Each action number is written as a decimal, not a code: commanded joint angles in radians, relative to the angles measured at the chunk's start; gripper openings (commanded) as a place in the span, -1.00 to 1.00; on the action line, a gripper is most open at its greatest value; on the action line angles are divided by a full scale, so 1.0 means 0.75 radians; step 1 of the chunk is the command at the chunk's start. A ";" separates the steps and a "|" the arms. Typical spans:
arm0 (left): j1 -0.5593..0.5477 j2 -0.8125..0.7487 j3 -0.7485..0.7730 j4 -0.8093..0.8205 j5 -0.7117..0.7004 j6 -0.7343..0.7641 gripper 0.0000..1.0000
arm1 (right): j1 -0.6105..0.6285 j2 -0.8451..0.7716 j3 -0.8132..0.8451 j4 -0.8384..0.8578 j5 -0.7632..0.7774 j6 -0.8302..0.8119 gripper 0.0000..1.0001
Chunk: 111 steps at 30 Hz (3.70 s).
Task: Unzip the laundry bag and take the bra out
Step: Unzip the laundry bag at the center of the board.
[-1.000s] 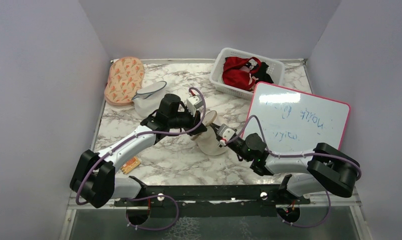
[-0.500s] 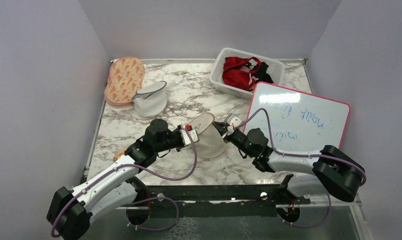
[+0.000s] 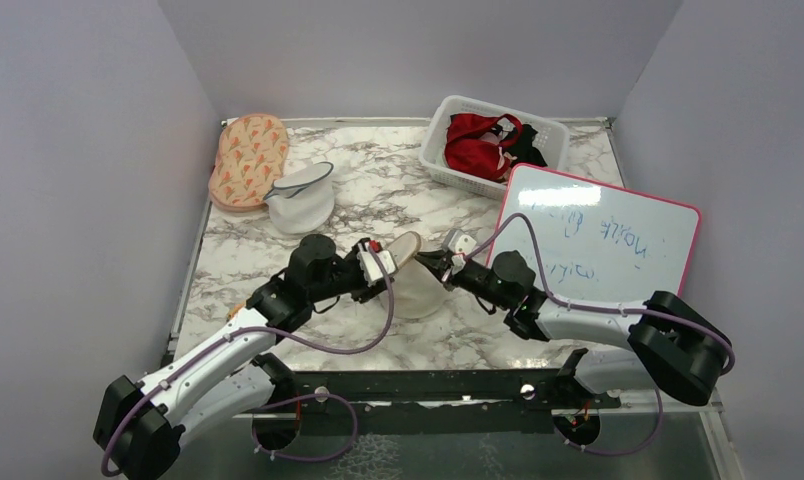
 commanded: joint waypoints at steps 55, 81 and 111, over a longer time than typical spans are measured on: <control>-0.017 0.310 0.341 -0.082 0.020 -0.500 -1.00 | -0.005 0.034 0.176 -0.321 0.213 0.227 -0.98; -0.028 0.012 0.168 -0.003 -0.282 -0.398 -0.56 | -0.230 -0.021 0.105 -0.240 -0.210 0.329 -0.98; -0.313 0.438 0.477 -0.109 -0.663 -0.241 -0.27 | -0.230 -0.068 0.107 -0.244 -0.370 0.327 -0.98</control>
